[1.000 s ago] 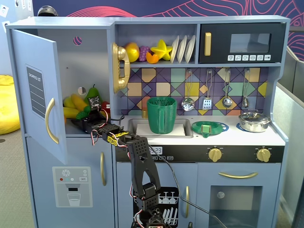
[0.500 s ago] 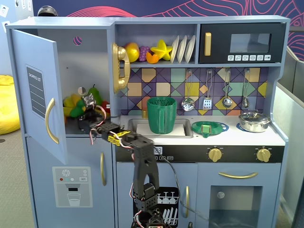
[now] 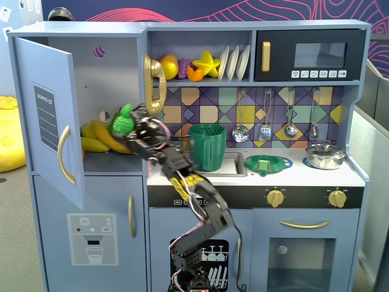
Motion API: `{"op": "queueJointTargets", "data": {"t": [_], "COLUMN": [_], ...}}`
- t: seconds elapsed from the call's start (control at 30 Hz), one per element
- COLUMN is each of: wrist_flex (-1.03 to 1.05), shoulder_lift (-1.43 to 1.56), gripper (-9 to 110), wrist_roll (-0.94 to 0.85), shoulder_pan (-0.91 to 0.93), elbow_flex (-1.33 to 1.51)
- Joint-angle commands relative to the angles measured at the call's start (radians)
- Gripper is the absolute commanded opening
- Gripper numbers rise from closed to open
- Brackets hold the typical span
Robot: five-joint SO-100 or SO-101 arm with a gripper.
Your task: Pick up the green pineapple from the left cabinet and place it in the green recipient
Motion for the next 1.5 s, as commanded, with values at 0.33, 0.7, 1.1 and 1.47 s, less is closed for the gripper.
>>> {"op": "queueJointTargets", "data": {"t": [0.33,0.7,1.1,1.47], "wrist_flex": [0.265,0.029,-0.100,-0.072], "shoulder_lift": [0.069,-0.325,-0.652,-0.686], "gripper": [0,0,0,28], "wrist_roll": [0.175,0.305,0.314,0.382], "shoulder_pan": [0.471,0.770,0.811,0.844], "elbow_flex": [-0.314,-0.428,-0.503,-0.537]}}
